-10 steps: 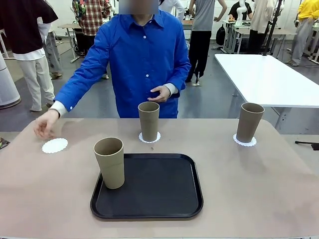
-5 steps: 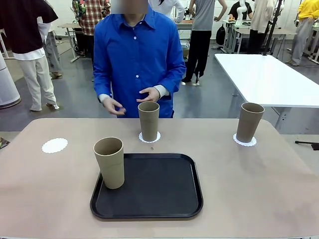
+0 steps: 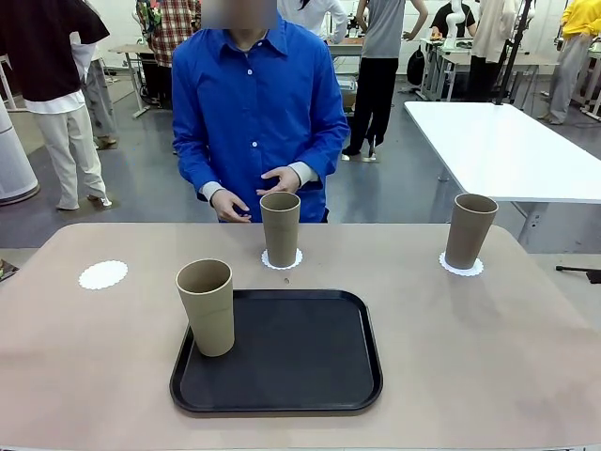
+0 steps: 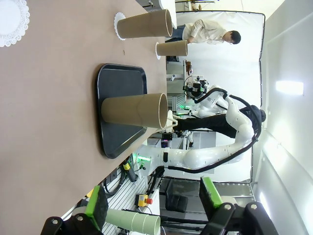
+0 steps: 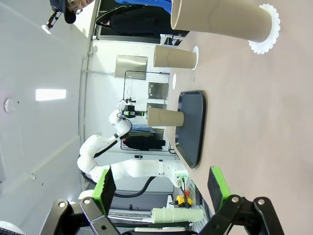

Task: Place coasters on the table and set cups on them.
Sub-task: Take one Reusable plastic cup from the Flat Tray and place it on a coaster set by the human.

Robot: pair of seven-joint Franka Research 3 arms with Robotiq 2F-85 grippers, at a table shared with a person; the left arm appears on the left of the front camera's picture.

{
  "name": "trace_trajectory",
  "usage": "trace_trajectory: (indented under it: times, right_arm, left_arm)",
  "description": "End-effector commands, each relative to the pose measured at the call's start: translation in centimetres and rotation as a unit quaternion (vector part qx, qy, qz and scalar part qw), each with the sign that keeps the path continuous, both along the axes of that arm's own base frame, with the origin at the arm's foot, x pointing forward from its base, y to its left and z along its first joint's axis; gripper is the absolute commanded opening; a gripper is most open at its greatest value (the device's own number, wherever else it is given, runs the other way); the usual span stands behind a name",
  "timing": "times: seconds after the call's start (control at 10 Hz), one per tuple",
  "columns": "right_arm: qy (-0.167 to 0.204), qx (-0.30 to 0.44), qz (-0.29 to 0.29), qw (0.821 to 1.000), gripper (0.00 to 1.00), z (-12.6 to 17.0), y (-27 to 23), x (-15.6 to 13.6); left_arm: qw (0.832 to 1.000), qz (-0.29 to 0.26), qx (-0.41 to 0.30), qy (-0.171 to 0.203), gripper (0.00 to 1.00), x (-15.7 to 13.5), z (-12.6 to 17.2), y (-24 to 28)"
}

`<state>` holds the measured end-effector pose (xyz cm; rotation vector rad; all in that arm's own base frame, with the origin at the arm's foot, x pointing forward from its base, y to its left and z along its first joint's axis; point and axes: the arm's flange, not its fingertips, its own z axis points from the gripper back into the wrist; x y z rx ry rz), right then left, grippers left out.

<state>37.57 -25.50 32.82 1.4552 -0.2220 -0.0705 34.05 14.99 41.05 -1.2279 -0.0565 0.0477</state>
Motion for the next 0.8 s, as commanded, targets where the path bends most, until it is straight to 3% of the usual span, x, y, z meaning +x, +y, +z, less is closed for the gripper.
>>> trace_trajectory:
  times: [0.0,0.2,0.3,0.4,0.5,0.7]
  right_arm:
    - [0.005,-0.004,-0.001,1.0,1.0,-0.1,-0.2,-0.1]
    - [0.005,-0.004,-0.001,1.0,1.0,-0.1,-0.2,-0.1]
    - [0.005,-0.004,-0.001,1.0,1.0,-0.1,-0.2,-0.1]
    - [0.005,-0.004,-0.001,1.0,1.0,-0.1,-0.2,-0.1]
    - [0.005,-0.004,-0.001,1.0,1.0,-0.1,-0.2,-0.1]
    - [0.005,-0.004,-0.001,1.0,1.0,-0.1,-0.2,-0.1]
  left_arm:
    - [1.0,0.0,-0.005,-0.005,1.0,-0.1,0.2,0.1]
    - [1.0,0.0,0.0,0.0,1.0,0.0,0.0,0.0]
    - [0.995,-0.036,0.07,-0.058,1.0,1.6,2.3,-0.4]
    - [0.974,-0.031,0.187,-0.123,1.0,3.7,4.6,-1.3]
    - [0.94,-0.081,0.268,-0.193,1.0,5.3,6.4,-3.3]
    - [0.87,-0.175,0.384,-0.255,1.0,7.7,9.0,-8.5]
